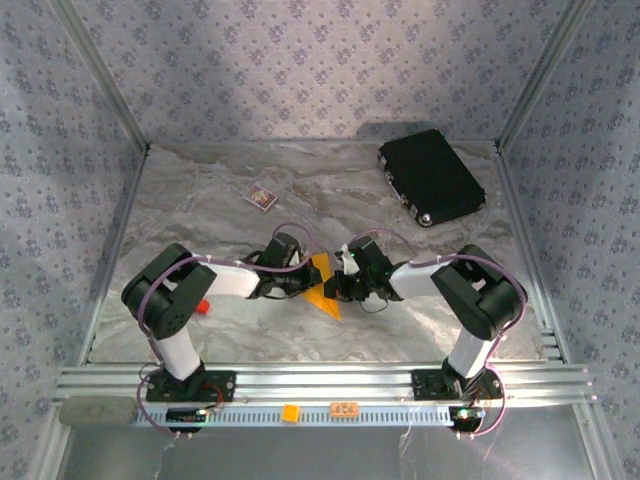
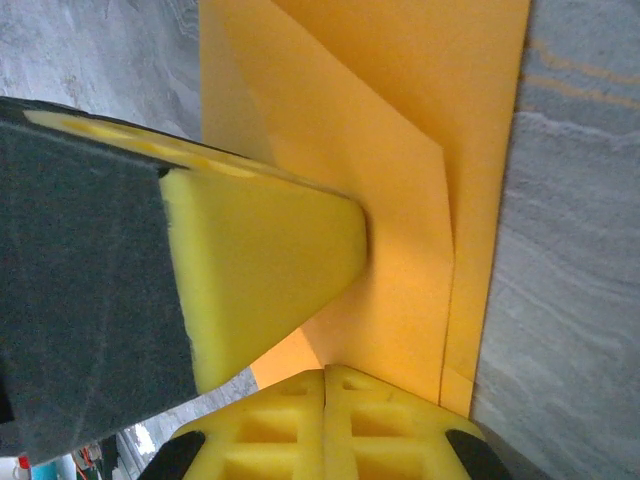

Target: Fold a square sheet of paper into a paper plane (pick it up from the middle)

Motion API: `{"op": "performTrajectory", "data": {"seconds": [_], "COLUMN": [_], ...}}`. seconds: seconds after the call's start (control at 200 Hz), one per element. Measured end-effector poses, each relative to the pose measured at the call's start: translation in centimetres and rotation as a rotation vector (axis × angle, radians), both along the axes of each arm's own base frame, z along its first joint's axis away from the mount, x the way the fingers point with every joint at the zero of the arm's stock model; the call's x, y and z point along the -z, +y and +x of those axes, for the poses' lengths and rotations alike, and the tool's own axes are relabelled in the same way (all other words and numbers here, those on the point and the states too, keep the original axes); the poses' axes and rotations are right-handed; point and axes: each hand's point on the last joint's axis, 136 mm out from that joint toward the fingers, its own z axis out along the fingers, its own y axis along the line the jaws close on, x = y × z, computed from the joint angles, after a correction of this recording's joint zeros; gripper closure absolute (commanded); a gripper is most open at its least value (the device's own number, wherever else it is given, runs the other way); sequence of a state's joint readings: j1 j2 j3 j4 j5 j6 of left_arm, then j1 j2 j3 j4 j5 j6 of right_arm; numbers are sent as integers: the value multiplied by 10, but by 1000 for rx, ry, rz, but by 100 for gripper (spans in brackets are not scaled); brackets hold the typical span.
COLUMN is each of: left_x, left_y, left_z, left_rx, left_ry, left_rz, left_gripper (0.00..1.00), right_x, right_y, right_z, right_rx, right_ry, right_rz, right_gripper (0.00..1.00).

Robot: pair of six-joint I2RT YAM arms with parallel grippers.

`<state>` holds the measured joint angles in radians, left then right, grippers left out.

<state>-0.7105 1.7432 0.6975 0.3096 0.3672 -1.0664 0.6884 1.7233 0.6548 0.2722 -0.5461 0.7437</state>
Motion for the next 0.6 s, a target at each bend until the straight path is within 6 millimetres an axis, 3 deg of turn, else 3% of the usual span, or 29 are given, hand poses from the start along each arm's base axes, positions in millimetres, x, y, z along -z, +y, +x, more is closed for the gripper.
{"op": "performTrajectory", "data": {"seconds": [0.6], "left_x": [0], "left_y": [30], "left_z": [44], "left_rx": [-71], "left_ry": [41], "left_rz": [28], "left_gripper": [95], "right_x": [0], "right_y": [-1], "right_z": [-1], "right_rx": [-9], "right_ry": [-29], "right_rz": [17], "right_gripper": [100]}}
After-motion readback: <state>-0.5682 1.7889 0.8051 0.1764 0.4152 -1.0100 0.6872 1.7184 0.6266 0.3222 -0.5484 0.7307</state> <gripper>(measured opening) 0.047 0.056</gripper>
